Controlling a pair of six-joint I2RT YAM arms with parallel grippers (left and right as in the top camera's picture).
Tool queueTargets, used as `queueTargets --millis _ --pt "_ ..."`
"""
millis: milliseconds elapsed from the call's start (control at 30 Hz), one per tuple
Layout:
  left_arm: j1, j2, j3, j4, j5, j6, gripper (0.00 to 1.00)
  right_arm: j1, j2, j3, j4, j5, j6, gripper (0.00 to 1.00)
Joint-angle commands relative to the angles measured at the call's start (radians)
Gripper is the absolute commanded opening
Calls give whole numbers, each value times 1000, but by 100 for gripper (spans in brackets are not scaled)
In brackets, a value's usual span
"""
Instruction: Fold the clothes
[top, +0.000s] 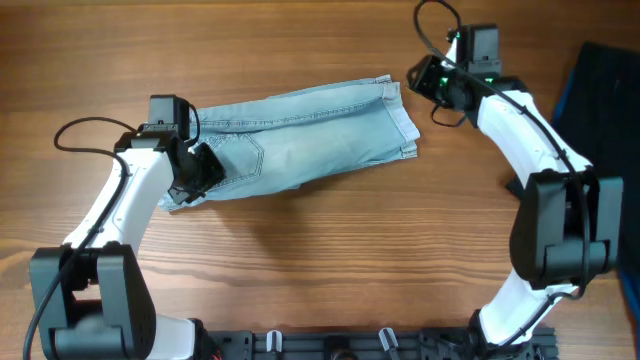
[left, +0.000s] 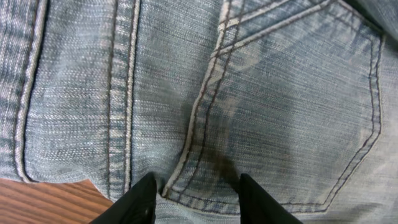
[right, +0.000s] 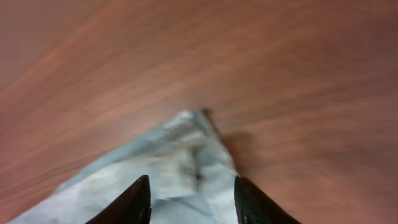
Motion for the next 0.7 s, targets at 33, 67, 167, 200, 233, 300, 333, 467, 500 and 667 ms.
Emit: queueTargets --millis 33,67,167,200,233,300,333,467,500,667 --pt "-4 13 -8 -2 -18 24 47 -43 19 8 -97 -187 -223 31" --pt "-5 13 -8 0 -25 24 47 -35 19 8 -132 -240 -274 26" --pt "-4 13 -8 5 -41 24 50 25 19 -35 -171 -209 -288 5" --pt "-4 13 -8 8 -40 24 50 46 21 -53 -160 -206 -288 4" --pt "-5 13 -8 9 -40 24 50 85 27 -83 -118 -205 -276 4" --pt "-5 13 -8 8 -40 24 50 120 47 -103 -67 -163 -158 4" --pt "-5 13 -8 8 -40 24 50 132 65 -105 -52 -140 -84 4" --pt "-5 13 -8 9 -40 24 50 151 167 -105 31 -161 206 4" --pt "-5 13 -8 9 -40 24 50 156 207 -105 95 -196 276 5" --pt "-5 13 -8 8 -40 24 51 161 315 -104 723 -466 388 4"
